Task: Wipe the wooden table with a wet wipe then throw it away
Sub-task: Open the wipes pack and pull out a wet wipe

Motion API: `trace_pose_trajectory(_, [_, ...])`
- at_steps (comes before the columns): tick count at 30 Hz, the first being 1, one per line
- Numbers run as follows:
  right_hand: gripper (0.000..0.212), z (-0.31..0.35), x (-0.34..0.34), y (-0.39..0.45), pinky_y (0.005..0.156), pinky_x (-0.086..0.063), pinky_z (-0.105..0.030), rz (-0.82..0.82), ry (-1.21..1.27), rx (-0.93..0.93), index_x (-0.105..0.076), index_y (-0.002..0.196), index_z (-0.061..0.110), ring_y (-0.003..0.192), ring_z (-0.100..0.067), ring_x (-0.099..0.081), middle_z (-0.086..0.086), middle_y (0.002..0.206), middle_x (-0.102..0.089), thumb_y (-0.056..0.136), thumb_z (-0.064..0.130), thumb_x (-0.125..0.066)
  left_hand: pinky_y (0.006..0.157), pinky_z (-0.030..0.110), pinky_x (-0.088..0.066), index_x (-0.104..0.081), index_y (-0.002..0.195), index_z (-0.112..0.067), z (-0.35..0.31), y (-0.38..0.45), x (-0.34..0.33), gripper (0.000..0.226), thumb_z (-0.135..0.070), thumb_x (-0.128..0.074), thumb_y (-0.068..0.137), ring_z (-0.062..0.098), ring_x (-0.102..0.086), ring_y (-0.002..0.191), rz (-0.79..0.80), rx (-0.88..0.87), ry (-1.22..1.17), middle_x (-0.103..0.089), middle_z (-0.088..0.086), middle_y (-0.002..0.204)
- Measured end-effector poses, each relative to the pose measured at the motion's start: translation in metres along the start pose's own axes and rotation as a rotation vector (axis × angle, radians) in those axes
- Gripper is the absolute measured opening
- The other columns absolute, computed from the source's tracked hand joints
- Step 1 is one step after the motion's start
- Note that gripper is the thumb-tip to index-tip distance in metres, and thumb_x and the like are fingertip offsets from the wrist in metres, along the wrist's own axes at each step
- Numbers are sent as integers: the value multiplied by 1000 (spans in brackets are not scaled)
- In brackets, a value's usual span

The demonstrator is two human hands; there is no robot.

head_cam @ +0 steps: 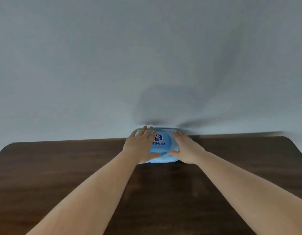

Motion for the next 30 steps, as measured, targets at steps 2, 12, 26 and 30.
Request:
trace_pose_trajectory(2, [88, 1, -4, 4, 117, -15, -34, 37, 22, -18, -2, 152, 11, 148, -18, -5, -5, 161, -1, 91, 44, -56, 119, 38, -7, -7, 151, -20, 3, 6, -4, 82, -64, -38, 89, 17, -3, 147, -2, -13, 0, -5, 0, 161])
trace_pose_trajectory(12, [82, 0, -15, 8, 116, -15, -32, 43, 128, -59, 4, 151, 14, 147, -16, -6, -1, 161, 5, 95, 43, -48, 114, 36, -22, -14, 151, -16, 12, 14, -6, 72, -57, -32, 95, 18, -11, 146, 14, -76, -45, -13, 3, 160])
trace_pose_trajectory(26, [80, 0, -25, 6, 117, -14, -34, 41, 144, -75, 7, 152, 16, 147, -14, -3, 1, 161, 6, 96, 44, -44, 56, 31, -33, -36, 75, -15, 2, 20, 5, 39, -47, -46, 94, 24, -48, 63, -455, 419, -500, -44, -2, 62])
trace_pose_trajectory(30, [79, 1, -26, 5, 117, -10, -33, 30, 153, -68, 6, 151, 13, 147, -13, 0, -1, 161, 6, 97, 43, -42, 62, 28, -38, -49, 88, -20, -10, 21, -6, 37, -55, -59, 83, 16, -54, 77, -407, 411, -674, -58, -8, 84])
Point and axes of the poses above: each hand's wrist, its own y-axis towards the middle knuckle, its own x-axis out of the back of the hand, z = x × y, the point moved 1 cm from there along y, towards the middle knuckle
